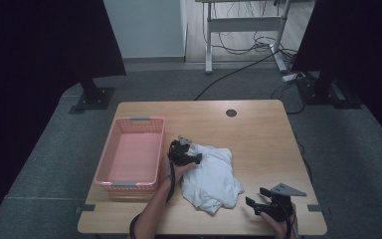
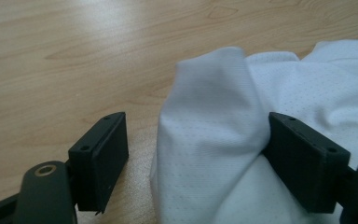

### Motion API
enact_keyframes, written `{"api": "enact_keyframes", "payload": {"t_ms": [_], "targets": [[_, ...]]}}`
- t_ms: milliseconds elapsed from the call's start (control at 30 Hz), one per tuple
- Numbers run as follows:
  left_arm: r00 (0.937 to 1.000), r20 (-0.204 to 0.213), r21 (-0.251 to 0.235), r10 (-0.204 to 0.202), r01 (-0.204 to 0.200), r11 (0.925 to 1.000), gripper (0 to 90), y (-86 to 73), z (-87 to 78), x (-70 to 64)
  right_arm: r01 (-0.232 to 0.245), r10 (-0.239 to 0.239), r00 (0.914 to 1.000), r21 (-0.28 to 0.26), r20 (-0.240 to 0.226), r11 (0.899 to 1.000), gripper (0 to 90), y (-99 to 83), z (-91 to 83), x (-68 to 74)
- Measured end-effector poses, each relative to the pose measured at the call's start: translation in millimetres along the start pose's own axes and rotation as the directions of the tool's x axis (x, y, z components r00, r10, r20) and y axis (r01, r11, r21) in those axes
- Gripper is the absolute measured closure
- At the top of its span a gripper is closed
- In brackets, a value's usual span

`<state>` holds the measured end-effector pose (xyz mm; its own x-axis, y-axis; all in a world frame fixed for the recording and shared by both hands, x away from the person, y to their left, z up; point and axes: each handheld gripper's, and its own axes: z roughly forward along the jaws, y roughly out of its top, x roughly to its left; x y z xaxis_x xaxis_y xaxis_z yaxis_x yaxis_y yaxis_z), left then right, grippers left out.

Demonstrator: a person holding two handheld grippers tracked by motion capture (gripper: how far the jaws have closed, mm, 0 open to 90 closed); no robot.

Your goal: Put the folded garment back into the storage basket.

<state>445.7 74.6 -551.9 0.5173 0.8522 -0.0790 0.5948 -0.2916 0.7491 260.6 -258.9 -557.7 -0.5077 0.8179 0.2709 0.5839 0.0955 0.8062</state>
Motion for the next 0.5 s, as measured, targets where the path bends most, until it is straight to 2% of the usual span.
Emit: {"api": "enact_keyframes", "payload": {"t_ms": [67, 233, 367, 500], "targets": [[1.0, -0.002, 0.001, 0.003, -0.003, 1.0, 21.4, 0.2, 0.1, -0.9, 0.0, 0.0, 1.0, 0.0, 0.0, 1.0, 22.2, 0.0, 0.0, 0.0], [0.9999, 0.005, -0.008, 0.009, -0.009, 0.9999, 29.8, -1.3, -1.3, -4.8, 0.0, 0.0, 1.0, 0.001, 0.002, 1.0, 22.2, 0.1, 0.2, -0.1], [0.9986, 0.05, -0.022, 0.017, -0.016, 0.9996, 44.0, -3.4, -3.3, -6.2, -0.001, 0.001, 1.0, 0.002, 0.004, 1.0, 22.2, 0.0, 0.1, 0.1], [0.9957, 0.093, -0.019, -0.002, 0.004, 0.9998, 60.0, -5.0, -5.3, -6.9, -0.003, 0.003, 1.0, 0.0, 0.007, 1.0, 22.2, -0.4, -0.5, 0.1]]}}
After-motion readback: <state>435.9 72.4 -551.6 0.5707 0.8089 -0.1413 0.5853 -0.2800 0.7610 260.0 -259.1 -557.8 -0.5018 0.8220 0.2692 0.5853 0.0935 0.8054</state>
